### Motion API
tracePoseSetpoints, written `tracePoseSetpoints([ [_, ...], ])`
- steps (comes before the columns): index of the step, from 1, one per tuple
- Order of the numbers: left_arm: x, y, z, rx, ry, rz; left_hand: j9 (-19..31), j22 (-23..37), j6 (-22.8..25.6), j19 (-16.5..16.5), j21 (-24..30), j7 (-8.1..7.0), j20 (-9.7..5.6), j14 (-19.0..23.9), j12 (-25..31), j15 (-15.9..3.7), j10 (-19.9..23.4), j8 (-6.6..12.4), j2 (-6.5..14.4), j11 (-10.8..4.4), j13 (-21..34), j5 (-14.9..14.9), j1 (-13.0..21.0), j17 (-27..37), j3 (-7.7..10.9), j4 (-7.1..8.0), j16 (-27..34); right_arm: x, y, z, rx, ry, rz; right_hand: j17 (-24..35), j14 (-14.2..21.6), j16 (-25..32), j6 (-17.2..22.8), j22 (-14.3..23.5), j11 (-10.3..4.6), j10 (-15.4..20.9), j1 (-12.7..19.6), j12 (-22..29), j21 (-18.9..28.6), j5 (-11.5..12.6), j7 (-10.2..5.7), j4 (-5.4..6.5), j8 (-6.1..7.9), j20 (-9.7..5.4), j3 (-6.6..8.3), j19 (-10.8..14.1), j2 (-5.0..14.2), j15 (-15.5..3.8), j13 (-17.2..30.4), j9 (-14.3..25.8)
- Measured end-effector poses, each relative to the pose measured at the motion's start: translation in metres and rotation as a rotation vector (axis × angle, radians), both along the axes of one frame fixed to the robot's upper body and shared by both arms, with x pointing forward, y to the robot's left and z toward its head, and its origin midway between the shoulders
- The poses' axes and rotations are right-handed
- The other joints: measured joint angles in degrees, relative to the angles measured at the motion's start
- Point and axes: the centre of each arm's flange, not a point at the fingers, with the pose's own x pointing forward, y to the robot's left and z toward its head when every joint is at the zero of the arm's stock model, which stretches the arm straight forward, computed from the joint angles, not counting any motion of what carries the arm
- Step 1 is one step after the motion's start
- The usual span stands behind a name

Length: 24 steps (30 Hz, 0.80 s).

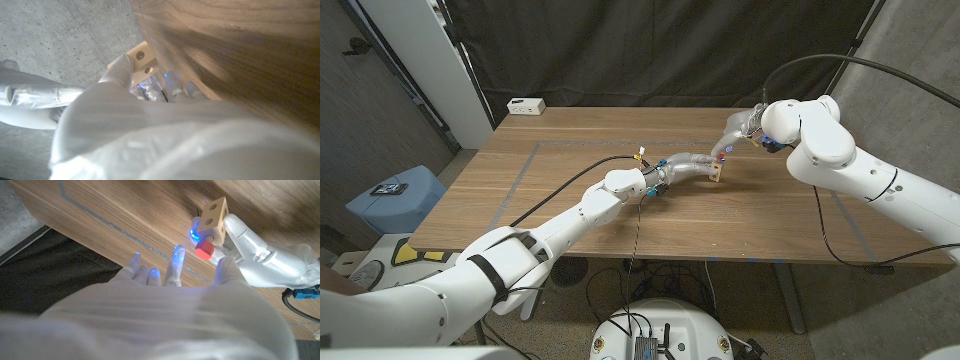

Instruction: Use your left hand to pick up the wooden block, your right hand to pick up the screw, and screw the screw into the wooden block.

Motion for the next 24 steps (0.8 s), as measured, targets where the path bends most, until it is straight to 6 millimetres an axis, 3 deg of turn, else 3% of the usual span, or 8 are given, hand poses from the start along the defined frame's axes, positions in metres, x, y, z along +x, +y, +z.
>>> tracePoseSetpoints([
  [9, -0.001, -0.001, 0.002, 0.002, -0.003, -0.002, 0.0, 0.0, -0.1, 0.0, 0.0, 0.07, 0.00, 0.0, -0.1, 0.00, 0.0, -0.04, 0.0, 0.00, 0.0, 0.0, 0.0, 0.0, 0.00, 0.00, 0.0, 0.000, -0.003, -0.002, 0.009, 0.030, 0.026, -0.3, -1.6, -0.4, -5.3, 0.0, 0.09, -3.8, 3.9, 0.0, 0.0, 1.3, -0.41, -1.68, -2.39, 0.73, 1.69, -1.3, 0.32, 0.55, 0.4, -1.2],
  [17, -0.002, -0.002, 0.000, 0.006, -0.002, -0.002, 0.0, 0.0, -0.1, 0.0, 0.0, 0.06, 0.00, 0.0, -0.1, 0.00, 0.0, -0.14, -0.1, 0.00, 0.0, 0.2, -0.1, 0.0, 0.00, -0.01, 0.0, 0.001, -0.005, -0.002, 0.021, 0.043, 0.054, -0.4, -2.2, -0.4, -5.6, 0.0, 0.39, -4.1, 7.1, 0.0, 0.0, 3.1, -0.75, -2.15, -2.74, 0.73, 3.74, -1.3, 1.69, 0.56, 0.5, -2.1],
  [24, -0.001, -0.002, 0.000, 0.007, 0.001, 0.002, 0.0, 0.0, 0.0, 0.0, 0.0, -0.05, 0.00, 0.0, -0.2, 0.00, 0.0, -0.22, -0.1, 0.00, 0.0, 0.2, -0.1, 0.0, 0.06, -0.08, 0.0, 0.000, -0.011, 0.001, 0.020, 0.038, 0.040, -0.4, -2.2, -0.4, -3.3, 0.0, 0.38, -4.0, 9.6, 0.5, 0.0, 4.7, -2.35, -2.21, -2.74, 0.73, 5.57, -1.3, 2.35, 0.56, 0.5, -3.0],
])
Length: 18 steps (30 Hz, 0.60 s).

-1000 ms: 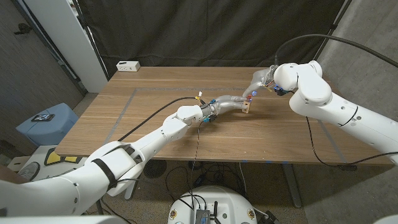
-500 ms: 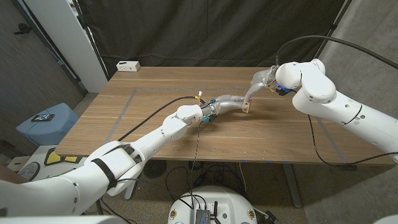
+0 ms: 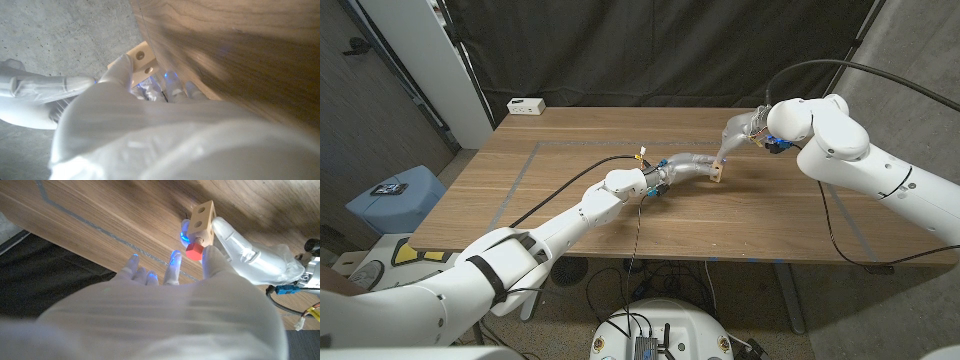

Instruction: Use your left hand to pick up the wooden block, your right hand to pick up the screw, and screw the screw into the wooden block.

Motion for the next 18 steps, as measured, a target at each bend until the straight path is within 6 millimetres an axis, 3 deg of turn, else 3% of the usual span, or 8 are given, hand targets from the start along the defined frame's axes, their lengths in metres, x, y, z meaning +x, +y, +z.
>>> tracePoseSetpoints([
  [18, -0.0015, -0.0022, -0.0013, 0.004, 0.000, -0.005, 0.0, 0.0, -0.1, 0.0, 0.0, -0.09, 0.00, 0.0, 0.2, 0.00, -0.2, 0.23, 0.0, 0.01, 0.0, 0.0, 0.0, 0.0, 0.08, 0.07, 0.0, 0.0024, 0.0025, -0.0027, 0.030, 0.010, 0.045, 0.0, 0.2, 0.0, 3.6, 0.0, 0.00, 0.0, 2.7, 0.4, 0.0, 1.9, -0.93, 0.08, 0.00, -0.24, 1.50, 0.2, -0.30, -0.23, 0.3, -1.3],
])
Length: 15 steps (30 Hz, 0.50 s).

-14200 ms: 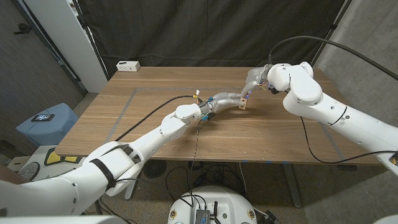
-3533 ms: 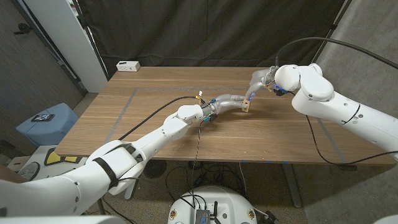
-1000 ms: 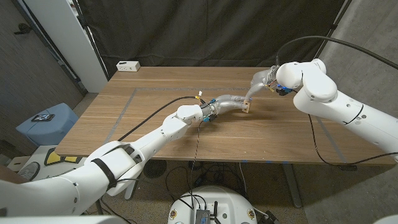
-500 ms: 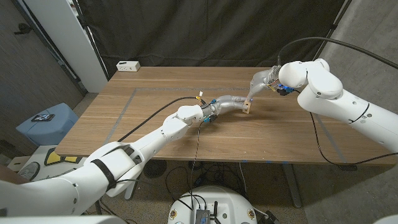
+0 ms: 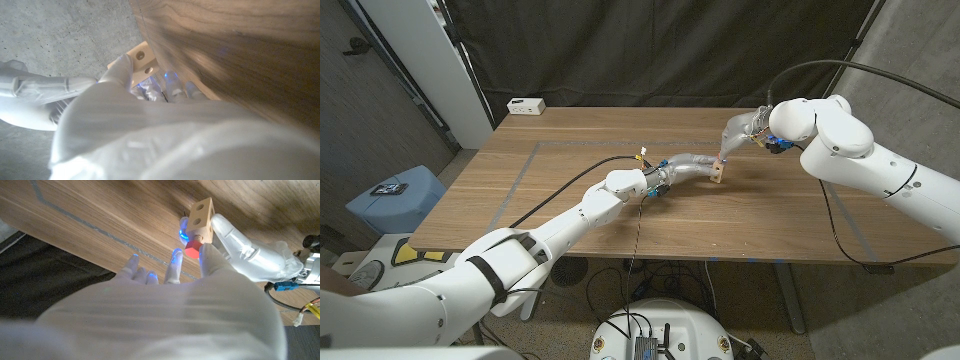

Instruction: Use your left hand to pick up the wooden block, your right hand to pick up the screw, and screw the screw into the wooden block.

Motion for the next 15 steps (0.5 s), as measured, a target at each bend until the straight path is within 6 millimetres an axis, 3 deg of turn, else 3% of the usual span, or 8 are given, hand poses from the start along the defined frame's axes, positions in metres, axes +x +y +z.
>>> tracePoseSetpoints([
  [15, 0.0008, 0.0006, -0.0013, 0.001, 0.003, 0.002, 0.0, 0.0, 0.0, 0.0, 0.0, 0.00, 0.00, 0.0, 0.0, 0.00, 0.2, -0.02, 0.0, -0.23, 0.0, -0.1, 0.0, 0.0, 0.00, 0.00, 0.0, 0.0029, 0.0013, -0.0016, 0.007, 0.001, 0.007, 0.0, 0.0, 0.0, 3.1, 0.0, -0.19, 0.2, 0.4, 0.2, 0.3, 1.3, 0.06, 0.40, 0.73, -0.30, 0.72, 0.3, -0.36, 0.00, 0.0, -0.6],
])
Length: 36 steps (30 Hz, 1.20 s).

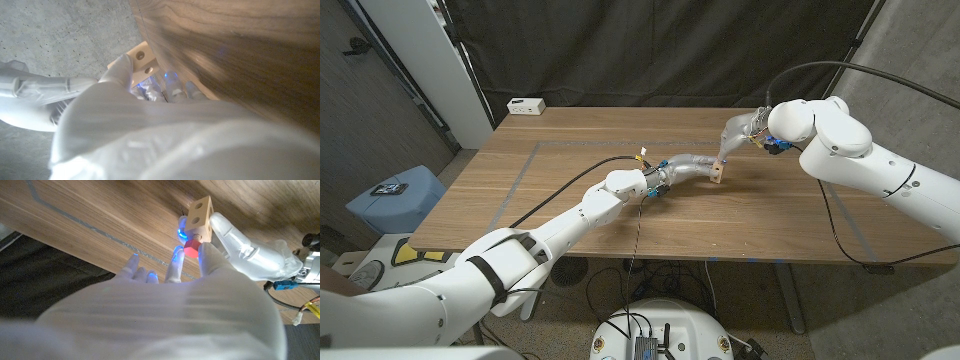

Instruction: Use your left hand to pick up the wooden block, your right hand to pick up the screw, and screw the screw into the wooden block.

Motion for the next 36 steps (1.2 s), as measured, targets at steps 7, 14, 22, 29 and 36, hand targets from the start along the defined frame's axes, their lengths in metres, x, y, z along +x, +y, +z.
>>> tracePoseSetpoints([
  [7, 0.0003, -0.0003, -0.0001, 0.000, 0.001, -0.001, 0.0, 0.0, -0.1, 0.0, 0.0, -0.08, 0.00, 0.0, 0.0, 0.00, 0.0, -0.05, 0.1, 0.00, 0.1, 0.0, -0.5, 0.0, 0.00, 0.00, 0.0, 0.0005, 0.0001, -0.0003, 0.003, -0.003, 0.000, 0.0, 0.3, 0.0, 1.7, 0.0, -0.11, 0.5, 0.3, 0.0, 0.0, 0.4, -0.31, 0.02, 0.45, -0.20, 0.34, 0.2, -0.31, -0.31, 0.0, -0.3],
  [14, 0.0003, -0.0009, 0.0006, 0.000, 0.000, -0.003, 0.0, 0.0, 0.0, 0.0, 0.0, 0.06, 0.00, 0.0, 0.0, 0.00, 0.0, 0.01, 0.1, 0.00, 0.1, -0.2, -0.5, 0.0, 0.00, 0.00, 0.0, 0.0005, 0.0000, -0.0009, 0.005, -0.008, -0.003, 0.0, 0.6, 0.3, 2.8, 0.0, -0.21, 1.2, 0.3, 0.4, 0.0, 0.6, -0.45, 0.07, 0.89, -0.52, 0.39, 0.5, -0.31, -0.61, 0.0, -0.5],
  [22, 0.0002, -0.0010, 0.0007, 0.001, -0.001, -0.004, 0.0, 0.0, 0.0, 0.0, 0.0, 0.07, 0.00, 0.0, -0.1, 0.00, 0.0, 0.02, 0.1, 0.01, 0.1, -0.1, -0.5, 0.0, 0.00, 0.00, 0.0, 0.0006, 0.0004, -0.0013, 0.009, -0.016, -0.005, 0.0, 1.4, 0.3, 4.8, 0.0, -0.63, 2.3, 0.4, 0.9, 0.0, 0.8, -0.37, 0.31, 1.43, -0.60, 0.62, 1.2, -0.39, -1.38, 0.0, -0.7],
  [29, -0.0005, -0.0017, 0.0013, 0.001, -0.003, -0.007, 0.0, 0.0, 0.0, 0.0, 0.0, 0.08, 0.00, 0.0, -0.2, 0.00, 0.0, 0.02, 0.1, 0.01, 0.0, 0.1, -0.5, 0.0, 0.00, 0.00, 0.0, 0.0000, 0.0006, -0.0024, 0.012, -0.028, -0.010, 0.0, 2.3, 0.8, 6.8, 0.0, -0.78, 3.5, 0.4, 1.1, 0.4, 0.8, -0.59, 0.31, 2.06, -0.93, 0.61, 2.2, -0.38, -2.25, 0.0, -0.9],
  [36, -0.0014, -0.0025, 0.0003, 0.002, -0.001, -0.009, 0.0, 0.0, 0.0, 0.0, 0.0, 0.17, 0.00, 0.0, 0.0, 0.00, 0.0, 0.01, 0.2, 0.02, 0.0, 0.1, -0.4, 0.0, 0.00, 0.00, 0.0, -0.0008, 0.0009, -0.0041, 0.010, -0.040, -0.019, 0.0, 3.2, 0.8, 8.9, 0.0, -1.02, 4.6, 0.1, 1.5, 0.4, 0.8, -0.58, 0.75, 2.71, -1.33, 0.16, 3.0, -0.70, -2.78, -0.2, -1.1],
])
